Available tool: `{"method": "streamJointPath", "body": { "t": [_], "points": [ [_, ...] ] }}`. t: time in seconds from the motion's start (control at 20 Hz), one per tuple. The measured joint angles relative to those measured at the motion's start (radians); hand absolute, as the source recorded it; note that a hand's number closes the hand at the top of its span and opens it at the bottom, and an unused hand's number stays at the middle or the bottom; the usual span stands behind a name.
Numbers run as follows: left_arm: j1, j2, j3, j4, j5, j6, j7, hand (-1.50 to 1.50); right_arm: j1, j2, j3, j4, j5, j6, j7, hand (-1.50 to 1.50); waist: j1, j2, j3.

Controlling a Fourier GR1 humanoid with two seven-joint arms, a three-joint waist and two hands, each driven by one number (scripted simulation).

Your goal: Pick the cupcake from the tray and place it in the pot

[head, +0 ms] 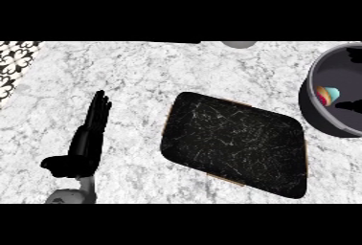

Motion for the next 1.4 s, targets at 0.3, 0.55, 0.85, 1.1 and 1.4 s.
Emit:
{"method": "streamJointPath", "body": {
  "t": [0.3,0.55,0.85,1.1,1.4],
  "points": [
    [-0.008,-0.006,-0.009,-0.001,-0.003,-0.004,-0.004,0.0,-0.011,-0.066,-0.106,0.05,-0.106,0.122,0.046,-1.5,0.006,0.006,0.0],
    [-0.001,-0.009,-0.012,0.005,-0.001,-0.01,-0.019,0.0,0.004,-0.106,-0.158,0.053,-0.158,0.149,0.064,-1.5,0.014,0.013,0.002],
    [-0.015,-0.008,-0.007,0.001,0.001,-0.011,-0.013,0.0,0.025,-0.149,-0.201,0.039,-0.201,0.178,0.074,-1.5,0.019,0.019,0.005],
    [-0.013,-0.016,-0.015,-0.003,0.0,-0.009,-0.011,0.0,0.051,-0.177,-0.217,0.025,-0.217,0.195,0.083,-1.5,0.022,0.02,0.007],
    [-0.011,-0.018,-0.018,-0.006,0.001,-0.011,-0.014,0.0,0.072,-0.208,-0.252,0.019,-0.252,0.195,0.098,-1.5,0.026,0.024,0.009]
  ]
}}
